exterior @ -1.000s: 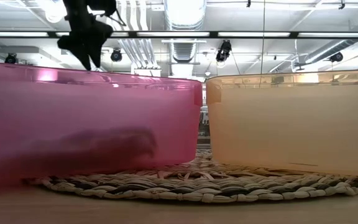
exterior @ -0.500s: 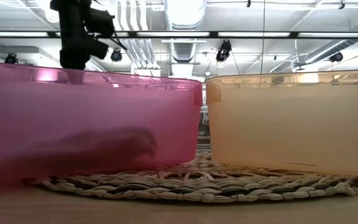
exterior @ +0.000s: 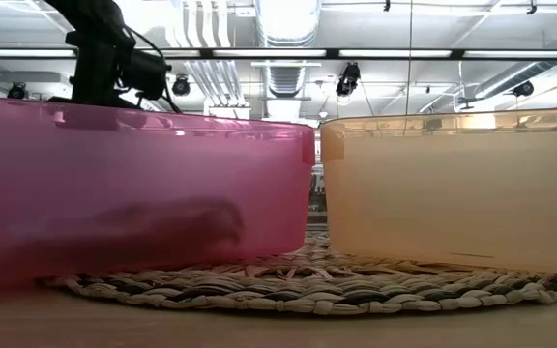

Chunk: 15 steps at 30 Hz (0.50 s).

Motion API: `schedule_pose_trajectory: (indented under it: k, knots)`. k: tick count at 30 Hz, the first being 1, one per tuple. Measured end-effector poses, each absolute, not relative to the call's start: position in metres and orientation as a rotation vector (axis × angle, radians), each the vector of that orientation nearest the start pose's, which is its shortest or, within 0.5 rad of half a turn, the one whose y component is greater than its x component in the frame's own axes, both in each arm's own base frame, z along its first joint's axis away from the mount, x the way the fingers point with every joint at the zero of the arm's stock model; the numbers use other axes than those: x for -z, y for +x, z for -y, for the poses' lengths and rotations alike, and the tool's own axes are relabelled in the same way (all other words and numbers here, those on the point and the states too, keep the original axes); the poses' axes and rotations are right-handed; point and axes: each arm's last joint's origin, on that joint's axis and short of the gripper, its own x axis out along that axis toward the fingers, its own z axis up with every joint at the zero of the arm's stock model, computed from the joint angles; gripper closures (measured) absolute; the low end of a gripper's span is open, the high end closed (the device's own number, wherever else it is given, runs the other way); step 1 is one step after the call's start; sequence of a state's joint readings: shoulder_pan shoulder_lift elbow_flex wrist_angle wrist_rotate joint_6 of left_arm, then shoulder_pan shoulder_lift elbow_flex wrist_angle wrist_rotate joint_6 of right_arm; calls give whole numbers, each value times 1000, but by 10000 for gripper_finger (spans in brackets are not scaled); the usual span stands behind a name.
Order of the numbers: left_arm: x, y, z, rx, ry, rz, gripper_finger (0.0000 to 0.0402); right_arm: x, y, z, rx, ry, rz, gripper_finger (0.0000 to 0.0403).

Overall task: Pick and place Granola Bars by type
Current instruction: Put the red granola bar into the red bin

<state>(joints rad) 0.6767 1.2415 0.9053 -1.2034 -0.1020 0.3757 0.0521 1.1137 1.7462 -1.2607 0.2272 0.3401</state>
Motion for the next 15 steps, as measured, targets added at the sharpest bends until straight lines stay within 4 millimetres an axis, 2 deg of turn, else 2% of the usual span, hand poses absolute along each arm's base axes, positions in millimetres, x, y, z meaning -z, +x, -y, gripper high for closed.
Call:
schedule_pose_trajectory:
  k: [15]
  knots:
    - [-206,156,-124,-255,27,-1469,209,-477,143,-1,273,241,-586,394]
